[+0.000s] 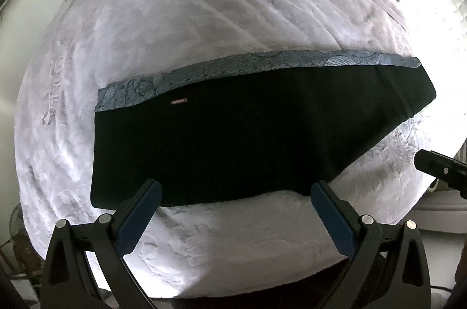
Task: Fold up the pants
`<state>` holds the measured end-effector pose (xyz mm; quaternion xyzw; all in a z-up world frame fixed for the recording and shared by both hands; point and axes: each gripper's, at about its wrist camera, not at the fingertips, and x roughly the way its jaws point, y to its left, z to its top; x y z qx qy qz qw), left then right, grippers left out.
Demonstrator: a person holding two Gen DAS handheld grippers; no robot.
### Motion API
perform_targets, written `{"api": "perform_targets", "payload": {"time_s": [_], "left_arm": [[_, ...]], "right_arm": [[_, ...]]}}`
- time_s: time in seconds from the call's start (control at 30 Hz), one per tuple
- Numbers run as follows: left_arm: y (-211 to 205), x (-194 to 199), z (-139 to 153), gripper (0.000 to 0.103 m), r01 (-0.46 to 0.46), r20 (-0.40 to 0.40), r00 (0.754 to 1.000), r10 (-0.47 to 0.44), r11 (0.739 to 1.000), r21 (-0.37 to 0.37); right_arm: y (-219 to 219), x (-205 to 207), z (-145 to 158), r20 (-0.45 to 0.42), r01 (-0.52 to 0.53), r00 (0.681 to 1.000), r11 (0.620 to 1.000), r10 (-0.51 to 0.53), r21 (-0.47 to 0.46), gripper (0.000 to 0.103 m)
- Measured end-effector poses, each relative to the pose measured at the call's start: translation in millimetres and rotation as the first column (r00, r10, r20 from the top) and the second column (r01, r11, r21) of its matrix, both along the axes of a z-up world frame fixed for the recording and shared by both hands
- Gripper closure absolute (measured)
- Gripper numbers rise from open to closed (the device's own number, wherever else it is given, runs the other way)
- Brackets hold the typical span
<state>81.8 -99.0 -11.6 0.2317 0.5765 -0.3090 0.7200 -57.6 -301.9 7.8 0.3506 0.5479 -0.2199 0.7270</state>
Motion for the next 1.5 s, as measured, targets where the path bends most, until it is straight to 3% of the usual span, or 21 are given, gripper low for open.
{"api": "perform_targets", "payload": {"time_s": [0.23, 0.63, 0.97, 1.5], "left_arm": [[-45, -18, 6, 0.0, -0.018, 0.026, 1.0, 0.017, 0.999, 0.049], [-160, -74, 13, 0.0, -0.06, 0.043, 0.998, 0.055, 0.99, 0.127], [-226, -102, 12, 0.0, 0.005, 0.045, 0.999, -0.013, 0.987, 0.162], [-295, -114, -20, 0.0, 0.108, 0.022, 0.993, -0.117, 0.967, 0.232]], "right_arm": [[-42, -14, -4, 0.038, -0.008, 0.999, 0.999, 0.006, 0.044, 0.033], [-149, -64, -15, 0.055, -0.043, 0.998, 0.993, 0.037, 0.11, 0.033], [-217, -98, -27, 0.064, 0.016, 0.998, 0.989, -0.025, 0.148, 0.033], [-275, -119, -58, 0.064, 0.121, 0.989, 0.976, -0.135, 0.181, 0.033]]}}
